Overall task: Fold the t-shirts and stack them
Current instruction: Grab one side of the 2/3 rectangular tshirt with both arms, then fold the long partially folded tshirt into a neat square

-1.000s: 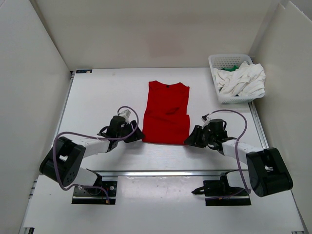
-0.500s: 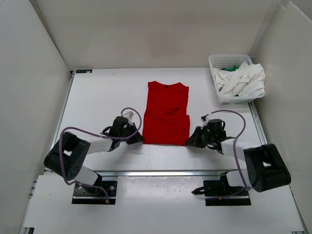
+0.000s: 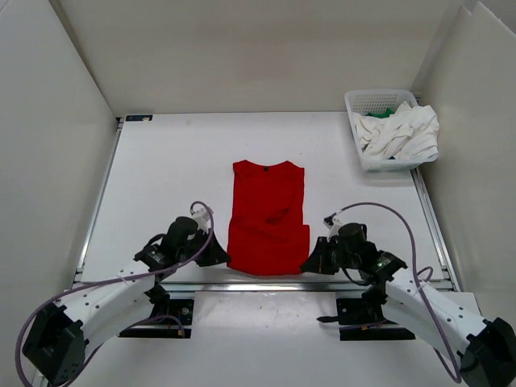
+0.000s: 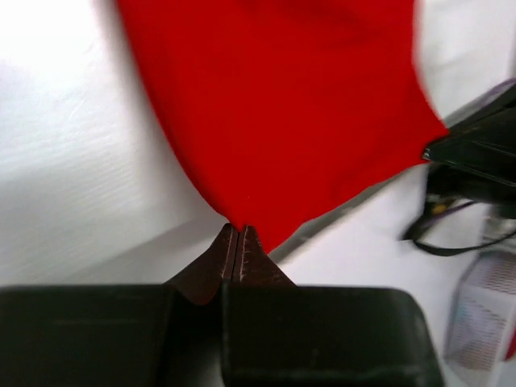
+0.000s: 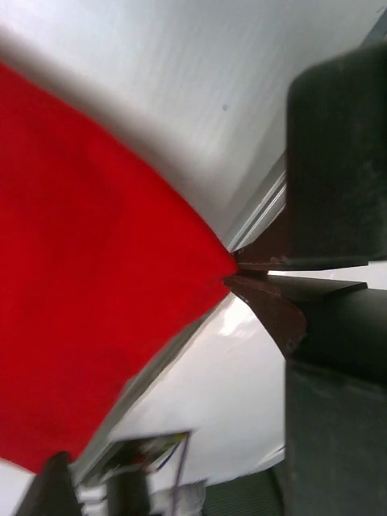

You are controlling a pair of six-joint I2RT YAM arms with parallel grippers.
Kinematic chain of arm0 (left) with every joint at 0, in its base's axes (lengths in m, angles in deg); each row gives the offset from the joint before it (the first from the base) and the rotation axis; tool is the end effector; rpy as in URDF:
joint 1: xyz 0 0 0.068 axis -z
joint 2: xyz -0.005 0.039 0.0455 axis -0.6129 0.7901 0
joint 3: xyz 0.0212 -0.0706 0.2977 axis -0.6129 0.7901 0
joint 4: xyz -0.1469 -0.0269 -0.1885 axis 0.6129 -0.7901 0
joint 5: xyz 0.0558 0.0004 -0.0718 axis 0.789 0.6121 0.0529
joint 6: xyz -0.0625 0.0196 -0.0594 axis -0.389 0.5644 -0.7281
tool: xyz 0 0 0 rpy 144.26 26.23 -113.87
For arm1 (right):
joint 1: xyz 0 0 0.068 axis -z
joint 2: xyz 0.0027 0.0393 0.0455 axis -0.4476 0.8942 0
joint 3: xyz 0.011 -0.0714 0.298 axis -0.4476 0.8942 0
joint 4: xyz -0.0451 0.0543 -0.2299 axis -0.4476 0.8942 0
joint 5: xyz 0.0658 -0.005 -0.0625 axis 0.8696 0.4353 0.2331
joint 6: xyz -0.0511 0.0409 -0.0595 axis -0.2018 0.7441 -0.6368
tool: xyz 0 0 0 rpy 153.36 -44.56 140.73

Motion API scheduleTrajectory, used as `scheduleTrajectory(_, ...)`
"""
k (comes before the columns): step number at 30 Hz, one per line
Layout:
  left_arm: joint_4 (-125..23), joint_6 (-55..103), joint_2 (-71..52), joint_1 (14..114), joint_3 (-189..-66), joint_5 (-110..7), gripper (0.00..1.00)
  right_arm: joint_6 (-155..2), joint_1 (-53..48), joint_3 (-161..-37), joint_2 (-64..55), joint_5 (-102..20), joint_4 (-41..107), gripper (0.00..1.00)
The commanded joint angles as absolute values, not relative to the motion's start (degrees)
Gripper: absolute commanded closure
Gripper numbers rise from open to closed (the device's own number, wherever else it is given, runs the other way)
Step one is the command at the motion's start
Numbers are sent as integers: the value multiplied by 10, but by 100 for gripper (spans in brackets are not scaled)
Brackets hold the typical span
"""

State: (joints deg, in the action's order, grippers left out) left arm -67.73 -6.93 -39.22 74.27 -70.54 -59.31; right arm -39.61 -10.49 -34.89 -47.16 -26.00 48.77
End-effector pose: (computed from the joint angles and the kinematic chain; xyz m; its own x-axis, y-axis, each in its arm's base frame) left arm 0.0990 -0.1004 0.1607 -0.9117 -0.1355 -0.3878 0.1514 0.7667 -0.6239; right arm 0.0759 0.0960 0.1520 -0.9351 0.0871 -0.3434 -0.1913 0.6917 0.6964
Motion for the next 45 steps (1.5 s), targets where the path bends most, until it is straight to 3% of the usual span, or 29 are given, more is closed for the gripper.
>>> scheduleTrajectory(1, -707, -67, -370, 708, -806, -637, 100, -431, -37, -455, -437, -242, 500, 100)
scheduleTrajectory(8, -641, -24, -141, 603, -1027, -619, 100, -575, 124, -727, -153, -175, 473, 99)
scheduleTrajectory(12, -606, -29, 22, 566, -1148, -551, 100, -589, 164, -883, 33, -155, 463, 100)
scheduleTrajectory(19, -640, -35, 271, 532, -1368, -579, 95, -575, 206, -1070, 285, -87, 462, 99)
scheduleTrajectory(23, -591, -88, 322, 502, -1371, -608, 78, -569, 214, -1184, 379, -79, 494, 84)
scheduleTrajectory(27, -509, -122, 291, 471, -1327, -628, 41, -561, 218, -1206, 380, -94, 489, 62)
scheduleTrajectory(29, -495, -120, 265, 467, -1314, -630, 39, -568, 212, -1184, 349, -120, 489, 51)
scheduleTrajectory(31, -482, -113, 218, 478, -1283, -624, 52, -569, 201, -1115, 289, -158, 457, 52)
scheduleTrajectory(33, -482, -102, 188, 502, -1259, -619, 56, -563, 188, -1053, 234, -196, 429, 56)
scheduleTrajectory(35, -449, -100, 161, 545, -1214, -616, 61, -554, 167, -955, 169, -208, 370, 70)
scheduleTrajectory(39, -457, -92, 209, 602, -1241, -617, 63, -538, 129, -862, 131, -174, 329, 92)
scheduleTrajectory(45, -473, -92, 326, 602, -1333, -638, 65, -552, 73, -788, 131, -182, 307, 100)
